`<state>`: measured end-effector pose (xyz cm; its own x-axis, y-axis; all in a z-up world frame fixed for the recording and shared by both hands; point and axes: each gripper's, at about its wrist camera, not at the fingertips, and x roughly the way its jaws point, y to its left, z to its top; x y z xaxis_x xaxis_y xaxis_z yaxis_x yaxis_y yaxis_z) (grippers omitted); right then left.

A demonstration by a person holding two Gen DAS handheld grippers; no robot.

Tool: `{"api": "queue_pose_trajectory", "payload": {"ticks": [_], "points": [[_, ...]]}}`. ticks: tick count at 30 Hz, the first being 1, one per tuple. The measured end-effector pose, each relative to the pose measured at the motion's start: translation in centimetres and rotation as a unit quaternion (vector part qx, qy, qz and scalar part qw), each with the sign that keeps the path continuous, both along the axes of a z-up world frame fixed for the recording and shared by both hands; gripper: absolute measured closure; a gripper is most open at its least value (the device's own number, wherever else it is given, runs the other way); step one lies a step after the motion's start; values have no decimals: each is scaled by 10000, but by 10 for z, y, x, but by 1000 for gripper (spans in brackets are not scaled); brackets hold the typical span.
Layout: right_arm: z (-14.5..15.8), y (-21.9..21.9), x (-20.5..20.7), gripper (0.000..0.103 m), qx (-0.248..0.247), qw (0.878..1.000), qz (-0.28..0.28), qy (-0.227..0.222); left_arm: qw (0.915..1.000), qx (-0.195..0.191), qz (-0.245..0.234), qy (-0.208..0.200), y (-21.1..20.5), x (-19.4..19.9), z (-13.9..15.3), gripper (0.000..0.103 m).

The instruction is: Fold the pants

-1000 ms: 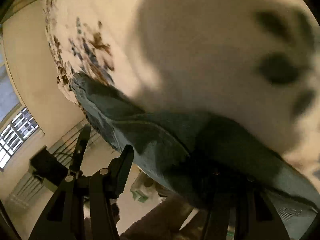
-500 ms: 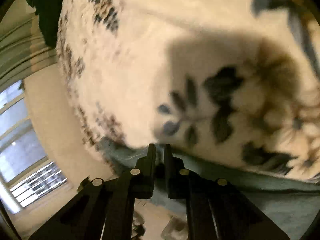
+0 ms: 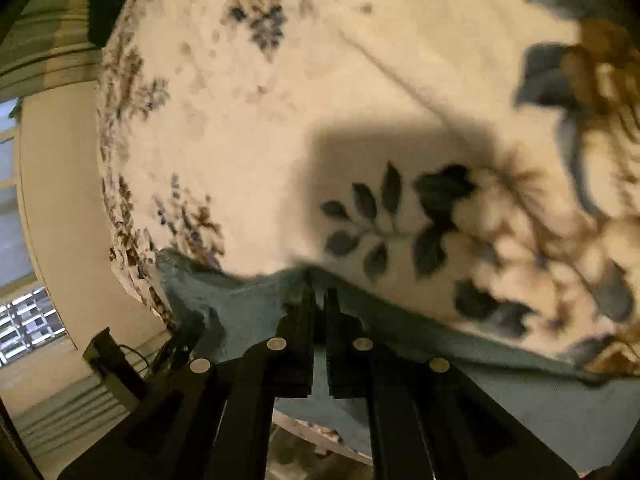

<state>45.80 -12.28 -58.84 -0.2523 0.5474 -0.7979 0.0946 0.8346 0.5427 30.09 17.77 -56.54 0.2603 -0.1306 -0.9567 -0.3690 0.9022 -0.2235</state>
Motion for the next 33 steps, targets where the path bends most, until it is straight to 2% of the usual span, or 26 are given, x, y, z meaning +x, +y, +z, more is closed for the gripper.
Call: {"api": "queue_pose_trajectory", "payload": {"ticks": [1, 2, 3, 4, 5, 7, 9, 10, 11, 13, 14, 15, 16, 17, 18, 20, 23, 24, 27, 29, 30, 31, 32, 33], "points": [[11, -6, -6, 82, -145, 9998, -11, -167, 10000, -45, 50, -4, 2, -4, 3, 50], [17, -10, -12, 76, -171, 9995, -42, -255, 9999, -85, 90, -18, 3, -6, 5, 50], [23, -9, -19, 65, -26, 9995, -65, -301, 9998, -130, 156, -47, 6, -14, 9, 50], [26, -10, -27, 62, 265, 9994, -42, -230, 9996, -143, 219, -56, 8, -21, 11, 50], [23, -7, -30, 62, 459, 9989, 17, -117, 9995, -142, 289, -41, 10, -25, 12, 49], [5, 10, -44, 62, 578, 9975, 337, 209, 9987, -140, 482, 58, 16, -39, 11, 41], [-16, 9, -40, 62, 128, 9991, 369, 172, 9978, -236, 609, 139, 22, -51, 5, 35], [-27, 5, -36, 69, -319, 9992, 237, 73, 9973, -306, 628, 206, 25, -57, 0, 35], [-32, -4, -32, 73, -440, 9990, -39, 53, 9965, -374, 660, 342, 29, -62, -7, 35], [-29, -25, -37, 74, -277, 9960, -850, 75, 9944, -627, 784, 316, 36, -71, -12, 35], [-21, -29, -44, 73, -217, 9951, -965, -53, 9938, -686, 837, 255, 38, -74, -12, 35], [-14, -28, -52, 65, -164, 9949, -985, -144, 9933, -739, 860, 215, 39, -76, -10, 35], [-2, -30, -69, 51, -2, 9944, -1029, -232, 9924, -811, 908, 169, 41, -78, -9, 35], [6, -29, -91, 44, 180, 9938, -1076, -207, 9917, -845, 961, 157, 43, -80, -7, 35], [10, -28, -112, 38, 252, 9936, -1098, -108, 9898, -923, 1081, 134, 45, -84, -5, 35], [4, -12, -153, 38, 356, 9931, -1104, 196, 9865, -933, 1339, 158, 49, -94, 0, 35], [-32, 15, -227, 38, 639, 9825, -1381, 1076, 9808, -942, 1700, 183, 56, -110, -1, 35], [-38, 20, -241, 38, 729, 9786, -1472, 1238, 9794, -956, 1759, 251, 58, -113, -6, 35], [-73, 48, -275, 40, 1029, 9581, -2152, 1584, 9702, -1149, 2089, 445, 69, -115, -30, 35], [-81, 55, -277, 45, 1022, 9517, -2478, 1499, 9660, -1229, 2221, 486, 77, -110, -42, 35], [-84, 54, -278, 57, 977, 9482, -2648, 1457, 9653, -1231, 2254, 473, 80, -109, -45, 36], [-87, 53, -278, 75, 1006, 9419, -2875, 1414, 9650, -1202, 2297, 400, 82, -106, -46, 40], [-85, 46, -279, 83, 938, 9408, -2947, 1386, 9671, -1135, 2261, 265, 84, -103, -43, 56], [-82, 45, -277, 94, 761, 9421, -3006, 1276, 9703, -1011, 2189, 211, 84, -101, -40, 64]]}}
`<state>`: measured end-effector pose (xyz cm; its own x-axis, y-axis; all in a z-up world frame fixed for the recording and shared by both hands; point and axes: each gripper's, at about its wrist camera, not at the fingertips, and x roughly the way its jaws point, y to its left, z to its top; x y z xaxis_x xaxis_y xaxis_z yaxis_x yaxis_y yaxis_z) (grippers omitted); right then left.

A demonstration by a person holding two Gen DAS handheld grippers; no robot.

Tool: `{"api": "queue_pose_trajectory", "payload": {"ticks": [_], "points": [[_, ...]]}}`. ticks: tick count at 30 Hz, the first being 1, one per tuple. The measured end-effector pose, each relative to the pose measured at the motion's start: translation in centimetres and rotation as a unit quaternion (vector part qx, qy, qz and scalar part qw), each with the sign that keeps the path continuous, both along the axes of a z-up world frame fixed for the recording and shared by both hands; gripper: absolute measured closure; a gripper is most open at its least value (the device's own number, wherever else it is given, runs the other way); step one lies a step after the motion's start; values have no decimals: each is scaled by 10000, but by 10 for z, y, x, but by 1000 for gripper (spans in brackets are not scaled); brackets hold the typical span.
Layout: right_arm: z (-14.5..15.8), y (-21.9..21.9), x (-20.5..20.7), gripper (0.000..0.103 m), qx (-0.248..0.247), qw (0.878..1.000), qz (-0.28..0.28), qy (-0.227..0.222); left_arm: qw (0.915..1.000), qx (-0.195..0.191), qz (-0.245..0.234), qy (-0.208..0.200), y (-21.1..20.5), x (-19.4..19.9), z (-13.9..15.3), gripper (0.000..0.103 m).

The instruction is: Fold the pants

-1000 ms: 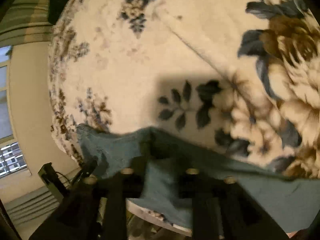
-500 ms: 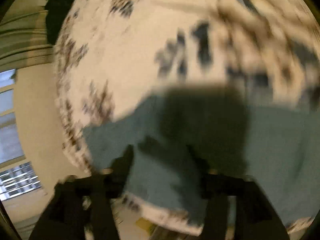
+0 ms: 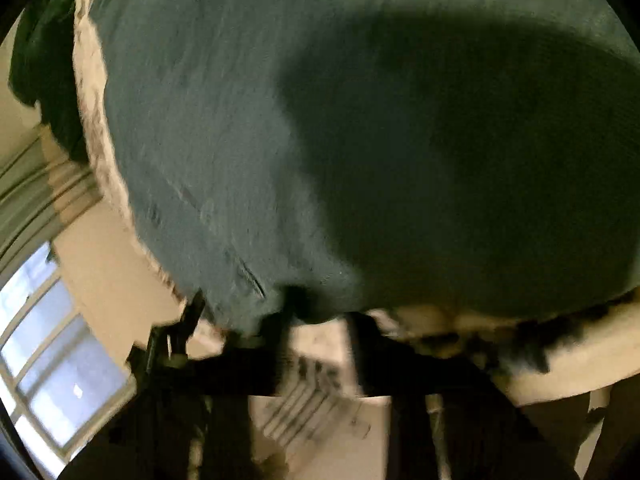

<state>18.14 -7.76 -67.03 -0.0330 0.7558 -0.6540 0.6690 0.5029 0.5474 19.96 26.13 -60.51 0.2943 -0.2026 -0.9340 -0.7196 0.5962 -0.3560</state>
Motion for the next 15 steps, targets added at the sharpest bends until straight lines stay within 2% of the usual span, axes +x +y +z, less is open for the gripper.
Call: {"api": "queue_pose_trajectory", "payload": {"ticks": [2, 6, 8, 11, 13, 15], "points": [[8, 2, 3, 98, -155, 9998, -2, -119, 9995, 231, -199, -107, -5, 3, 8, 74], [34, 11, 3, 100, -416, 9974, 328, -482, 9970, 544, -436, -336, -11, -8, 26, 84], [42, 18, -1, 100, -416, 9964, 494, -542, 9972, 473, -372, -433, -8, -16, 35, 85], [47, 12, -7, 100, -464, 9950, 679, -567, 9976, 443, -391, -370, -6, -16, 30, 85], [34, 15, -7, 100, -515, 9940, 811, -526, 9989, 312, -309, -179, -3, -15, 9, 83], [8, 18, -3, 98, -443, 9944, 937, -186, 9996, 114, -241, 38, 1, -14, -9, 71]]}}
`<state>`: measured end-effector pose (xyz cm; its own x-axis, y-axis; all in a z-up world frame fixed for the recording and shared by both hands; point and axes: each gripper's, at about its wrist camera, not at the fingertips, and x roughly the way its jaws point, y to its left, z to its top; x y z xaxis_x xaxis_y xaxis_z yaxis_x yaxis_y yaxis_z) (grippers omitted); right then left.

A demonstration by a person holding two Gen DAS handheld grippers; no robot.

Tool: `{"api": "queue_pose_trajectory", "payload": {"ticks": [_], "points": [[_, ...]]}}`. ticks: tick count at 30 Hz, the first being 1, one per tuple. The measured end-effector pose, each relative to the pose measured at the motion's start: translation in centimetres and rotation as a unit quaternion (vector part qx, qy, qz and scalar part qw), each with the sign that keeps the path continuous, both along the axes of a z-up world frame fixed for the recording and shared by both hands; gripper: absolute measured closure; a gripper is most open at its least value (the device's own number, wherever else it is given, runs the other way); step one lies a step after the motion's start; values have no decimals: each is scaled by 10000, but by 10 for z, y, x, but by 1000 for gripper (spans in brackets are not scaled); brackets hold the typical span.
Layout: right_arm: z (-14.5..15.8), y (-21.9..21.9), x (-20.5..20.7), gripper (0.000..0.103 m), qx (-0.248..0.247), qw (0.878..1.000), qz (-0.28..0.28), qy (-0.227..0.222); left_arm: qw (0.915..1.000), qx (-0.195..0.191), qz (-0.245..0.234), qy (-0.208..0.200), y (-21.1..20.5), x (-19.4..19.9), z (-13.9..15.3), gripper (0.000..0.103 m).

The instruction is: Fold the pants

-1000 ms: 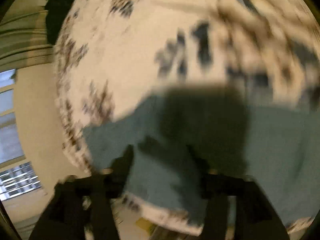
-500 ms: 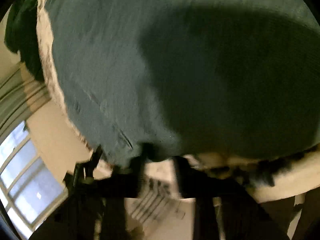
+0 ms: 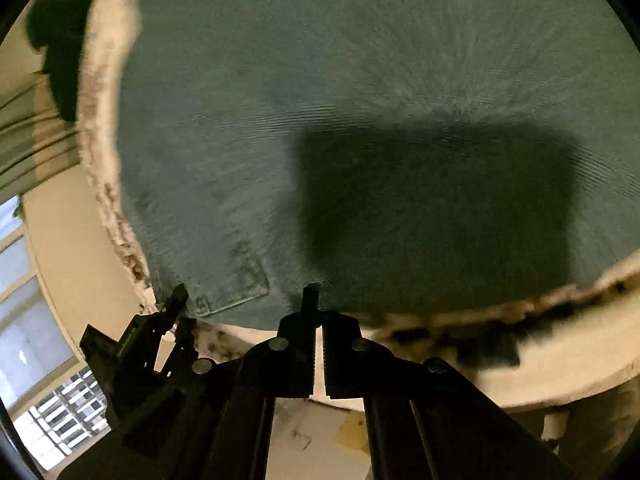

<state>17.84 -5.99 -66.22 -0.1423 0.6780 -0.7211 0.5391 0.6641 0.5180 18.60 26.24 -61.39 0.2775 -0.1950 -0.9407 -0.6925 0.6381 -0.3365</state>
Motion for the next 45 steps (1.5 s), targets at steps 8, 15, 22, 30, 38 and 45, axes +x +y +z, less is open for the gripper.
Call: {"api": "queue_pose_trajectory", "payload": {"ticks": [8, 15, 22, 30, 38, 45], "points": [[44, -25, 21, 38, 111, 9958, 774, -467, 9916, 996, -749, 343, -33, 12, 64, 10], [110, -53, 138, 38, -1113, 9418, 2239, -2247, 9658, 1592, -2046, -80, -113, 95, 72, 8], [73, -16, 221, 99, -1397, 8699, 4211, -2155, 9461, 1923, -2603, 152, -152, 164, 29, 8], [61, -85, 236, 102, -359, 9497, 2768, -1419, 9654, 1526, -2092, 321, -116, 167, 14, 6], [26, -46, 278, 47, 804, 9606, 2621, -462, 9575, 1769, -2256, 320, -122, 160, 16, 6], [25, -5, 302, 49, 811, 9217, 3770, -416, 9575, 1718, -2288, 353, -125, 160, 13, 6]]}}
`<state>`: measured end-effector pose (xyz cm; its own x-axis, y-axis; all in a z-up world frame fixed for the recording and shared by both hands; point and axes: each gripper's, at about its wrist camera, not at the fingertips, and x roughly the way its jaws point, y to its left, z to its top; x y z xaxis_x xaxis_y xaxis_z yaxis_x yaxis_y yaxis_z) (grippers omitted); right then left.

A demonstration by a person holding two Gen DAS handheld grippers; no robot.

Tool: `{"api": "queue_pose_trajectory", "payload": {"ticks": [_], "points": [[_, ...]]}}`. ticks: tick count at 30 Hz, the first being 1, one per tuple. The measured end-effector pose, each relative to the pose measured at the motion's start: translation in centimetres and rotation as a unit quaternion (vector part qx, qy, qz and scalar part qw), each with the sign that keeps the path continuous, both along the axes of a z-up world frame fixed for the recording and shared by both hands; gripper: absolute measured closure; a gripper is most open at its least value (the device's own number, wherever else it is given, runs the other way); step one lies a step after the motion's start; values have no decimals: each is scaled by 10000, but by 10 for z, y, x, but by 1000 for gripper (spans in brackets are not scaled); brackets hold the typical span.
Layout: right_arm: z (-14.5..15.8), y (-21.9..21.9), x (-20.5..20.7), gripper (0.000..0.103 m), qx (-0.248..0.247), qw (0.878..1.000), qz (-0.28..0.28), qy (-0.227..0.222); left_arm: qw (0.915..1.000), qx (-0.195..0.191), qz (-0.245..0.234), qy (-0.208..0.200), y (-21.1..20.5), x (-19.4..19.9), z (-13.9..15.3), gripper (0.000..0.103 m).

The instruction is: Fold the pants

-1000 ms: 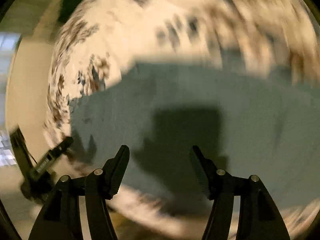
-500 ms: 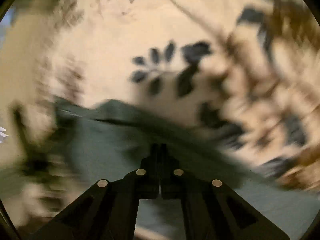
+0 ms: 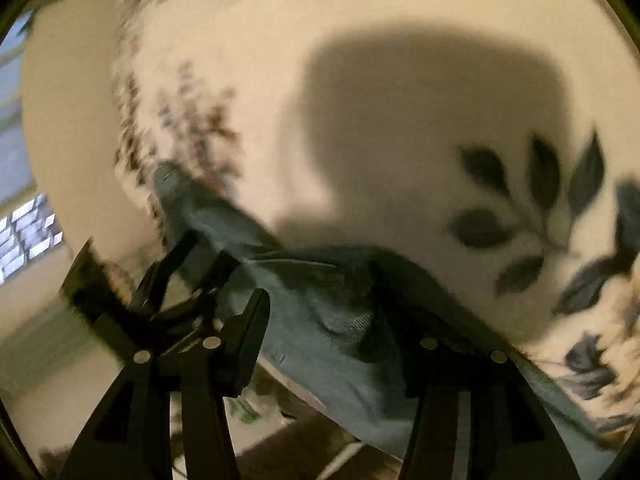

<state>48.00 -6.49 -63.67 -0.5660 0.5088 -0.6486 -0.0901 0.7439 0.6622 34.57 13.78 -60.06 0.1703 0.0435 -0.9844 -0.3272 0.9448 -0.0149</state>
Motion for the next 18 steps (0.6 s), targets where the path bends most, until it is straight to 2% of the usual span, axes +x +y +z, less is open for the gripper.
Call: {"api": "queue_pose_trajectory", "payload": {"ticks": [2, 3, 4, 7, 9, 10, 12, 13, 15, 16, 18], "points": [[5, -8, 11, 49, -142, 9992, -62, -370, 10000, -33, 12, 10, 3, -3, -3, 6], [4, -9, 15, 49, -114, 9992, -87, -376, 10000, -36, 9, 6, 2, -3, -4, 6], [0, -7, 14, 49, 70, 9998, 15, -170, 10000, -31, -10, 6, 1, -3, -5, 6], [-2, 14, -17, 49, 192, 9964, 821, -40, 10000, -59, -16, 22, 1, -5, -4, 6], [-6, 18, -33, 49, 323, 9920, 1197, 230, 10000, -81, -31, 31, 0, -6, -3, 6], [-6, 17, -34, 49, 348, 9907, 1298, 204, 10000, -87, -35, 32, 1, -6, -3, 6], [-7, 15, -27, 50, 69, 9922, 1235, -118, 10000, -68, -59, 34, 4, -4, -1, 6], [-11, 14, -19, 49, 77, 9952, 972, -124, 10000, -51, -72, 39, 4, -4, -1, 6], [-18, 18, -16, 48, 416, 9972, 591, 187, 10000, -45, -73, 36, 4, -4, -3, 6], [-23, 23, -21, 40, 586, 9956, 550, 480, 10000, -31, -77, 36, 4, -5, -3, 6], [-31, 30, -28, 39, 663, 9936, 582, 703, 9999, -45, -83, 46, 2, -5, -3, 6]]}}
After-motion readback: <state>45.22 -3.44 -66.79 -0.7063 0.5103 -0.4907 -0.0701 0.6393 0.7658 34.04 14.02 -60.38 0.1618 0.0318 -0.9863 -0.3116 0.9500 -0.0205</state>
